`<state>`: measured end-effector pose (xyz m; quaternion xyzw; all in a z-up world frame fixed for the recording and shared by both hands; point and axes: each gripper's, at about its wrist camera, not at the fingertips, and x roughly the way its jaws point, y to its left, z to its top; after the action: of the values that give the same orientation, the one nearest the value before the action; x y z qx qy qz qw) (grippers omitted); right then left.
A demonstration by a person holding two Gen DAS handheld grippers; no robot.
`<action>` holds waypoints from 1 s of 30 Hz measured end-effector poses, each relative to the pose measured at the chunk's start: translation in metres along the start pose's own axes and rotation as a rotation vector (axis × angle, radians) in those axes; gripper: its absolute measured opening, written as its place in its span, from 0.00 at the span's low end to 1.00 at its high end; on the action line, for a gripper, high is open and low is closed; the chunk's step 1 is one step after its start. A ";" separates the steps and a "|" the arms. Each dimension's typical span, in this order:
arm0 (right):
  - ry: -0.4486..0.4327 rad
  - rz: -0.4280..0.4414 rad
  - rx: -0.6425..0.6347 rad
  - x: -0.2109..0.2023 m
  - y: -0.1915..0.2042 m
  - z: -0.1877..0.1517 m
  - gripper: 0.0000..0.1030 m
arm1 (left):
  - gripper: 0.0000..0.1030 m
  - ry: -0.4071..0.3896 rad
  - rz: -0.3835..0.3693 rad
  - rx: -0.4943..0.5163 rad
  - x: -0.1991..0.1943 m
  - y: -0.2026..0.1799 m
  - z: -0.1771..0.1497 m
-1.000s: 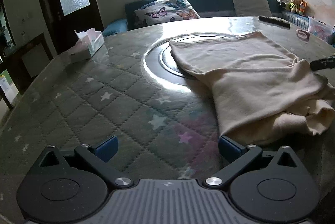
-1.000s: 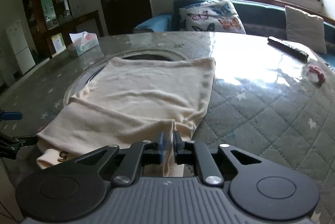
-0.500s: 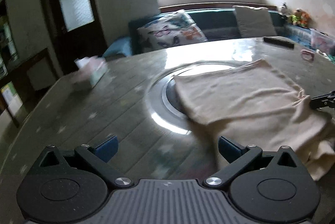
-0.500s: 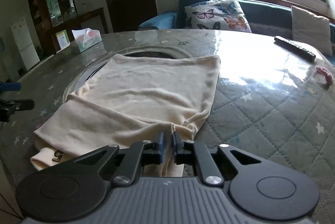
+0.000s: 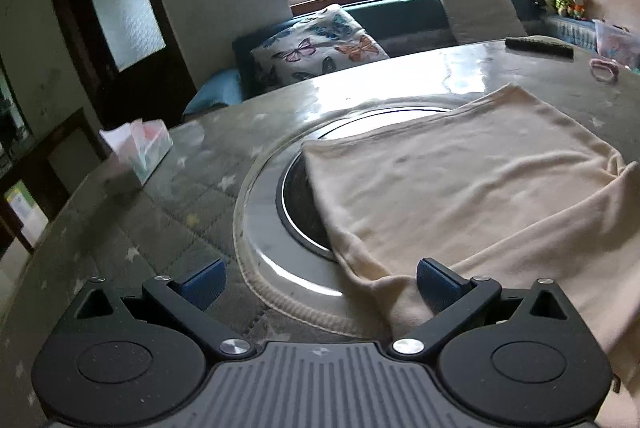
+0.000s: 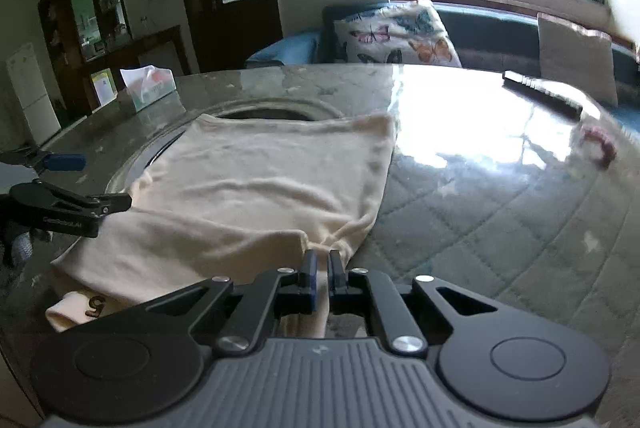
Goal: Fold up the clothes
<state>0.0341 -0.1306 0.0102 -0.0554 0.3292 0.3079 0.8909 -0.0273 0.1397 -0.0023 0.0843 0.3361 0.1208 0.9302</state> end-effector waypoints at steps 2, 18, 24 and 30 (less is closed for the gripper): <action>-0.029 0.016 -0.027 -0.007 0.005 0.005 0.07 | 1.00 -0.006 -0.001 -0.006 -0.003 0.001 0.001; 0.033 0.110 -0.170 -0.003 0.028 0.000 0.09 | 1.00 -0.049 -0.035 0.036 -0.024 -0.008 -0.003; 0.077 0.105 -0.191 -0.009 0.027 -0.018 0.10 | 1.00 -0.044 -0.041 0.078 -0.034 -0.015 -0.017; 0.045 0.115 -0.190 -0.023 0.029 -0.017 0.10 | 1.00 -0.039 -0.037 0.086 -0.043 -0.013 -0.029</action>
<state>-0.0058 -0.1243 0.0144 -0.1277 0.3211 0.3868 0.8550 -0.0761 0.1176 -0.0014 0.1202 0.3245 0.0873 0.9342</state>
